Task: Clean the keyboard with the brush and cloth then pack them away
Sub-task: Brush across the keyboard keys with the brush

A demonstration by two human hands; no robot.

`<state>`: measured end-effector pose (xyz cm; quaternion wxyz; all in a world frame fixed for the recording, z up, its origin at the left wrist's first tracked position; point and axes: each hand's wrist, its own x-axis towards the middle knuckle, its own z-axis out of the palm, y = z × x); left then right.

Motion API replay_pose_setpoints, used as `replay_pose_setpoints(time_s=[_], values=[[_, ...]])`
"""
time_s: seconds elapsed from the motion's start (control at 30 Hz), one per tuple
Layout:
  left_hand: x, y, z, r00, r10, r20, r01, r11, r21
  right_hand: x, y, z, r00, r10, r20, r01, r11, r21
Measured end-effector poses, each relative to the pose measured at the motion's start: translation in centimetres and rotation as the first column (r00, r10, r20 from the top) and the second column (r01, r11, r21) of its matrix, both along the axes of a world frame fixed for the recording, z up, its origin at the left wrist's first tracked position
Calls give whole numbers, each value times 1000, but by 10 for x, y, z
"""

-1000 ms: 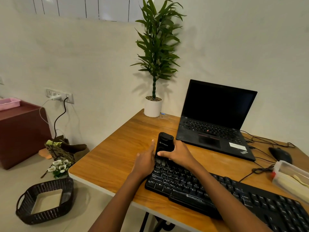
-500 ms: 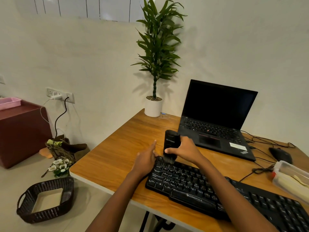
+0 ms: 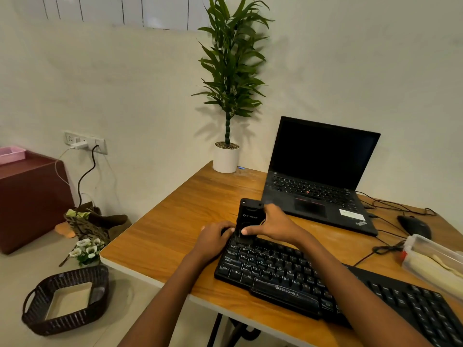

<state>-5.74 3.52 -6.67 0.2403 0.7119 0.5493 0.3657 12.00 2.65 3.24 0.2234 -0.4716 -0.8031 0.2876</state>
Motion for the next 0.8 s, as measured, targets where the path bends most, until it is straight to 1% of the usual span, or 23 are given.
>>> replay_pose_setpoints(time_s=[0.07, 0.13, 0.23, 0.33, 0.43, 0.53, 0.63, 0.73, 0.8], values=[[0, 0, -1, 1000, 1, 7, -1, 1000, 3, 2, -4, -4, 1000, 16, -15, -17, 999, -46], [0, -1, 0, 1000, -2, 0, 2, 1000, 11, 8, -4, -6, 1000, -19, 15, 19, 1000, -16], [0, -2, 3, 1000, 0, -13, 1, 1000, 25, 14, -4, -4, 1000, -5, -17, 4, 999, -48], [0, -1, 2, 1000, 8, -30, -7, 1000, 23, 19, -4, -6, 999, -36, -31, 36, 999, -17], [1, -2, 3, 999, 10, -41, -9, 1000, 27, 22, -6, -7, 999, -13, -48, 10, 998, -61], [1, -2, 3, 999, 15, -51, -13, 1000, 24, 26, -5, -7, 998, -46, -32, 46, 999, -17], [1, -3, 5, 999, 19, -48, -18, 999, 27, 26, -6, -5, 999, 12, -40, -14, 997, -71], [1, -2, 5, 998, 24, -56, -22, 999, 29, 26, -5, -3, 1000, -11, -17, 10, 1000, -27], [1, -3, 5, 998, 30, -49, -28, 999, 38, 25, -4, -1, 999, 22, -34, -24, 998, -64]])
